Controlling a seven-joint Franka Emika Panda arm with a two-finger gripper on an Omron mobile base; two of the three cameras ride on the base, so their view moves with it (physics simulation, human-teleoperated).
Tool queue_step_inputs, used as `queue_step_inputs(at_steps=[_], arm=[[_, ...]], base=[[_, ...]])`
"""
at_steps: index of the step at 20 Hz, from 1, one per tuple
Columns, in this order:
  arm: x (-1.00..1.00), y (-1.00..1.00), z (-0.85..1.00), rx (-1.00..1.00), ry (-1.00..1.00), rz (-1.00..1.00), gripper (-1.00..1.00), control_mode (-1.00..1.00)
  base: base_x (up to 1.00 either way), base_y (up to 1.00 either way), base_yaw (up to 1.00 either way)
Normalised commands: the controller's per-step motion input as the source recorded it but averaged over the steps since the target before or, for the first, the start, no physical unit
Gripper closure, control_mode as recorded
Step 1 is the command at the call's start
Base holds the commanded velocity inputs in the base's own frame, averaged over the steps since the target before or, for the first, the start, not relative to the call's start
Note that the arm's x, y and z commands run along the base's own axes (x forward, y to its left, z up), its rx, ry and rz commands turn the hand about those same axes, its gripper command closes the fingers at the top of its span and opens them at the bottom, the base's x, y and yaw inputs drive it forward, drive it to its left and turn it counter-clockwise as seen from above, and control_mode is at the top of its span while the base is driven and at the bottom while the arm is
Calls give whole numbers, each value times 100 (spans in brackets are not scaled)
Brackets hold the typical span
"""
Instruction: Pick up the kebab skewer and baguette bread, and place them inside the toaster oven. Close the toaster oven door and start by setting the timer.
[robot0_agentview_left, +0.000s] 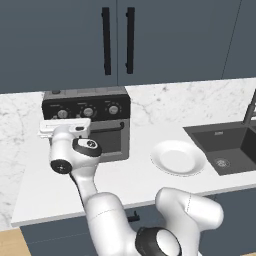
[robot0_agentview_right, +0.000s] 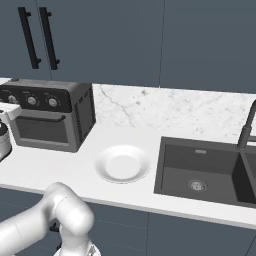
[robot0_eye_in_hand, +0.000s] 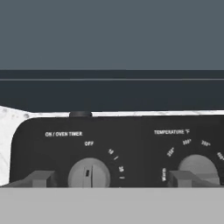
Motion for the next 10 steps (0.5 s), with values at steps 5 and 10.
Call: queue_step_inputs(at_steps=[5,10], arm=[[13,3,-6,0,-2,-3,-100,-100],[18,7,0,0,-3,-3,-100,-100]], base=[[0,0,0],[0,0,0]])
